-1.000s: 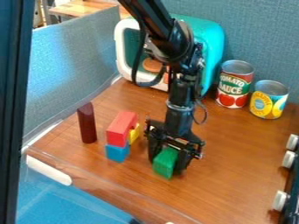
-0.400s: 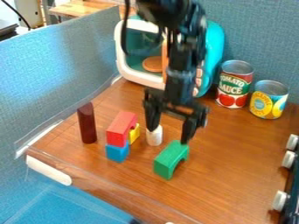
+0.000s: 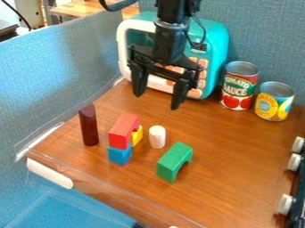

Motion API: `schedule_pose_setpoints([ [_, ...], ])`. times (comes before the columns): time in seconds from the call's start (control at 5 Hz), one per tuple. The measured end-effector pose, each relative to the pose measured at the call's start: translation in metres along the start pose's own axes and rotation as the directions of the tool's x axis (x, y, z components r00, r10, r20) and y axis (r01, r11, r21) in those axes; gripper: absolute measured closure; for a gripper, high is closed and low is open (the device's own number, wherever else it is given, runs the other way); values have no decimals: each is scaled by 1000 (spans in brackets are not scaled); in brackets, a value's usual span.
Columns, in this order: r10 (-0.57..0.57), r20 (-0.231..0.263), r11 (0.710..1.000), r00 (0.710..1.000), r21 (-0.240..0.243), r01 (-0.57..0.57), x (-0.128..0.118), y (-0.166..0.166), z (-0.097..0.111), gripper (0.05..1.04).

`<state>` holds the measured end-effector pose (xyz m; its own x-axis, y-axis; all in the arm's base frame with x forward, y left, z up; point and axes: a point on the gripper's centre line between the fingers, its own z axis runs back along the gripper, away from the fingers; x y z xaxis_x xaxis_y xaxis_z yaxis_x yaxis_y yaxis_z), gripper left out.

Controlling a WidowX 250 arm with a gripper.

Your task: Move the green arch to the middle of the table

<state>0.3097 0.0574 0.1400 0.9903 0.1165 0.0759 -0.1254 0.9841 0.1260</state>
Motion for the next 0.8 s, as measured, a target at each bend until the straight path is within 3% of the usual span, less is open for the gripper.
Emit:
schedule_pose_setpoints([
  [0.2,6,-40,1000,999,5,-6,-4,9,-6,83],
  [0.8,9,-42,1000,999,5,-9,-4,9,-6,83],
])
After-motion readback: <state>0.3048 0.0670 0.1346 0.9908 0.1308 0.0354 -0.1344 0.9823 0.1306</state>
